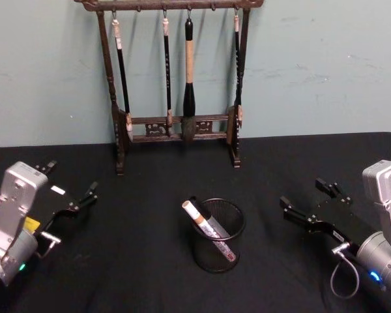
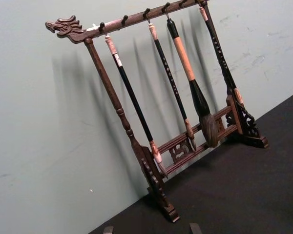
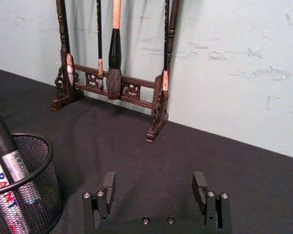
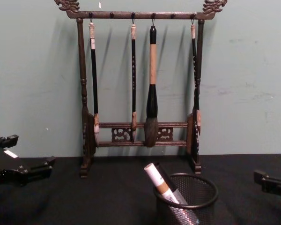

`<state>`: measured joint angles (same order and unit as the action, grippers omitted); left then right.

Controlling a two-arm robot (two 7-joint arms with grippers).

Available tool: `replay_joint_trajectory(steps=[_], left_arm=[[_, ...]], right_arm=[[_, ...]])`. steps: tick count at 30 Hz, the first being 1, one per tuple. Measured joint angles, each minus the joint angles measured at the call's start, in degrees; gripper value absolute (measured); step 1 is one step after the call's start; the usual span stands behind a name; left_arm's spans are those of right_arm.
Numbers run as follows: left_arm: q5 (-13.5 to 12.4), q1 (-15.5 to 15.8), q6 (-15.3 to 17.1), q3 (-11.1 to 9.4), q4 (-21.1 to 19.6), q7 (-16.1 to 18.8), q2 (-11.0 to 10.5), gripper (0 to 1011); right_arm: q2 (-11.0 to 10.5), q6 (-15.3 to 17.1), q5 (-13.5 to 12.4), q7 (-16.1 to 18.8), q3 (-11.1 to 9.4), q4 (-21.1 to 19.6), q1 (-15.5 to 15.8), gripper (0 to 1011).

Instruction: Pick up the water-based marker from the table and place it into the pen holder.

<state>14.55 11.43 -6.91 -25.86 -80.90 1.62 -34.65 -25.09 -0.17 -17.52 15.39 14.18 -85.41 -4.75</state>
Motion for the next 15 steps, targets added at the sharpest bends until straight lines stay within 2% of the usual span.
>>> replay_joint_trajectory(steps=[15], left_arm=[[0.0,0.0,0.0,0.0,0.0,0.0,0.0,1008]], right_arm=[[0.0,0.1,-0.1,0.0,0.0,-0.1,0.0,1000]])
